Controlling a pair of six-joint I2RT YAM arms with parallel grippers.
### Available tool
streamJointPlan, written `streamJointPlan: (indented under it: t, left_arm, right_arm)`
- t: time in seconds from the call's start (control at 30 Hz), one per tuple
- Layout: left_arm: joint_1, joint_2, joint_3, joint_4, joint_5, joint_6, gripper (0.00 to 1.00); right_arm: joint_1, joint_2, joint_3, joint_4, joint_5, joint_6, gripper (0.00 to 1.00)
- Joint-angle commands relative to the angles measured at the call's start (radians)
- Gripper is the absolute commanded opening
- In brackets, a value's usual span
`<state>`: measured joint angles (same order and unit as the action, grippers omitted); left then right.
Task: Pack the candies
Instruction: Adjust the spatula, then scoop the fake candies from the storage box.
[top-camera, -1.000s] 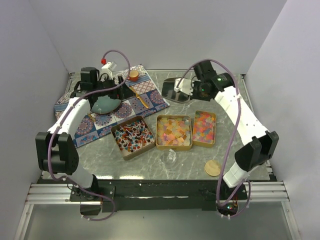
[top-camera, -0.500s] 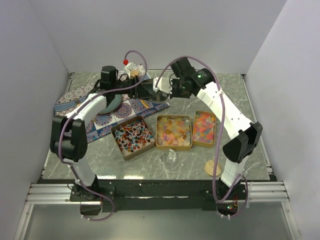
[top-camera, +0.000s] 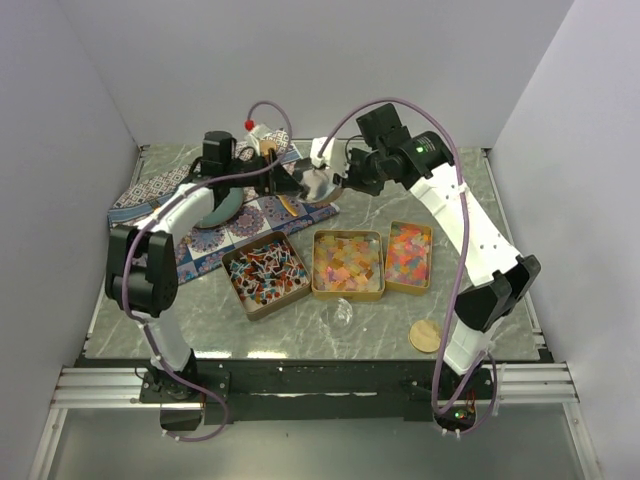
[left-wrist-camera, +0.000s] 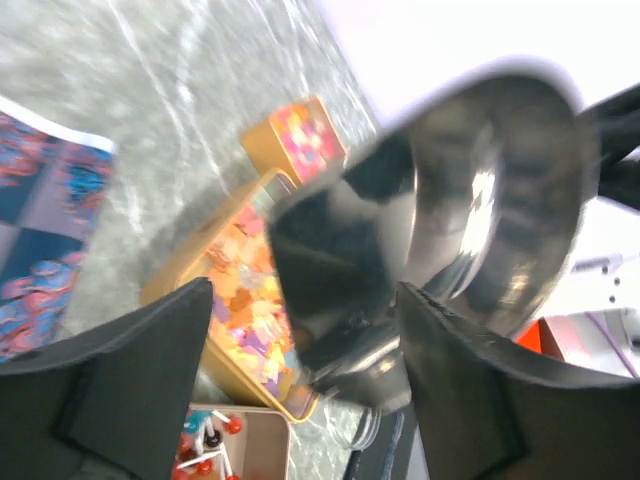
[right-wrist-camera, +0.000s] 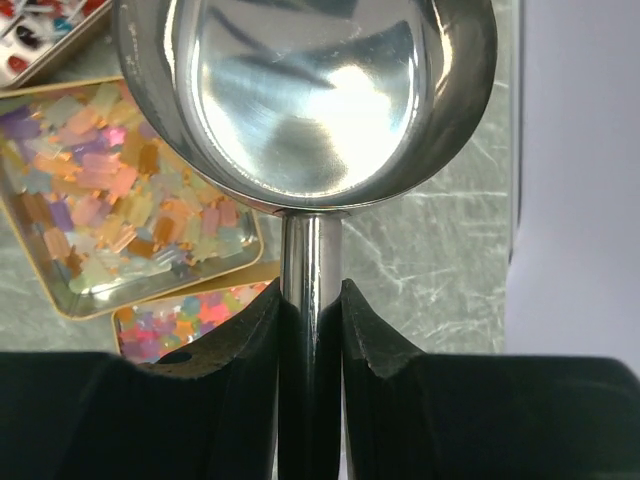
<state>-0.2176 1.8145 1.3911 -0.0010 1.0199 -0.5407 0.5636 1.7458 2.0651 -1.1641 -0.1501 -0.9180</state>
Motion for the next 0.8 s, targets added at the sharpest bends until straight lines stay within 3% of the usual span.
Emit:
streamJointPlan:
  t: [0.0, 0.07, 0.17, 0.23, 0.43, 0.77]
  left_arm:
    - [0.121, -0.186, 0.028, 0.092, -0.046, -0.045, 0.89]
    - [0.164, -0.227, 0.037, 0.027, -0.035, 0.058, 0.93]
    - [0.190, -0.271, 0.014, -0.196, -0.017, 0.213, 0.97]
    - [0.204, -0.300, -0.067, -0.275, -0.038, 0.234, 0.97]
    - [0.215, -0.412, -0.331, -0.162, -0.112, 0.208, 0.97]
    - [0.280, -0.445, -0.409, -0.177, -0.201, 0.228, 0.97]
  right_arm:
    - [-0.057, -0.100, -0.081, -0.047, -0.037, -0.114, 0.00]
    - [-0.082, -0.104, -0.105, -0.092, -0.017, -0.208, 0.00]
    - [-0.128, -0.114, -0.131, -0.179, 0.012, -0.330, 0.00]
    - [-0.143, -0.130, -0.164, -0.228, 0.055, -0.439, 0.00]
    - [-0.148, -0.172, -0.287, -0.278, 0.139, -0.648, 0.00]
    - [-0.143, -0.154, -0.373, -0.281, 0.320, -0.805, 0.00]
